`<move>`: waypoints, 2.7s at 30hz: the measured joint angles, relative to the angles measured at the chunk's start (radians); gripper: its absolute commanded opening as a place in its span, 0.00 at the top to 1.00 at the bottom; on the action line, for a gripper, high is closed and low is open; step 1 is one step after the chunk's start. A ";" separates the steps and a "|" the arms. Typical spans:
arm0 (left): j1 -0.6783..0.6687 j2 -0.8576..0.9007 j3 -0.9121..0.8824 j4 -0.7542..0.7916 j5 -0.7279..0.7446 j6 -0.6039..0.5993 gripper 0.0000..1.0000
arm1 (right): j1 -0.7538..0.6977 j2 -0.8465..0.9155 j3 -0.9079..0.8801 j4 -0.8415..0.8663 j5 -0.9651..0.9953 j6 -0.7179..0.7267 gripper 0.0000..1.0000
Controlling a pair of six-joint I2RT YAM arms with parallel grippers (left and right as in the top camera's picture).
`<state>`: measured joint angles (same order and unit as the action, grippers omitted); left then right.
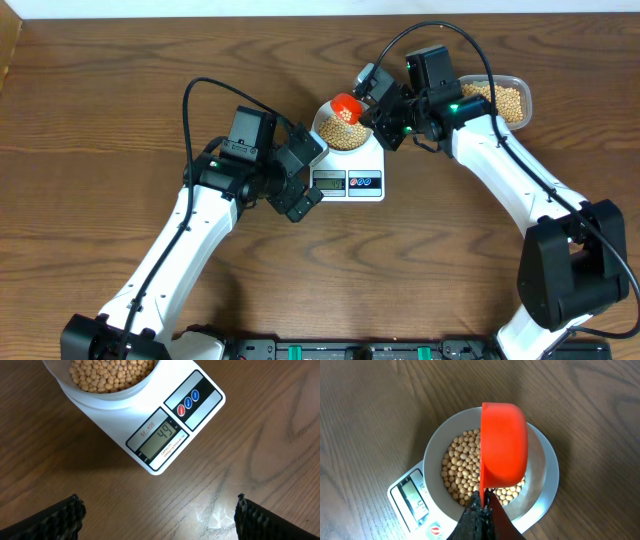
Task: Scoop item into bowl and weigh 50g on scale
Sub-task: 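Hold the scoop over the bowl, adding soybeans until scale reads 50, then lift the red scoop and carry it right to the soybean tub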
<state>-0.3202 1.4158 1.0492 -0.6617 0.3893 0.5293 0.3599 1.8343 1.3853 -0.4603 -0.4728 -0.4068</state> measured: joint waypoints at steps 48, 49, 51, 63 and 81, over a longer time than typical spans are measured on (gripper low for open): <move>0.000 0.000 0.000 0.000 0.000 0.000 0.02 | 0.000 0.000 0.000 -0.014 -0.002 0.092 0.99; 0.000 0.000 0.000 0.000 0.000 0.000 0.02 | 0.000 0.000 0.000 -0.014 -0.006 0.121 0.99; 0.000 0.000 0.000 0.000 0.000 0.000 0.02 | 0.000 0.000 0.000 -0.014 -0.013 0.144 0.99; 0.000 0.000 0.000 0.000 0.000 0.000 0.02 | -0.001 0.000 0.000 0.006 -0.069 0.276 0.99; 0.000 0.000 0.000 0.000 0.000 0.000 0.02 | -0.060 -0.001 0.000 0.024 -0.165 0.335 0.99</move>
<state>-0.3202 1.4158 1.0492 -0.6617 0.3893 0.5293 0.2996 1.8332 1.3853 -0.4358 -0.6380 -0.0719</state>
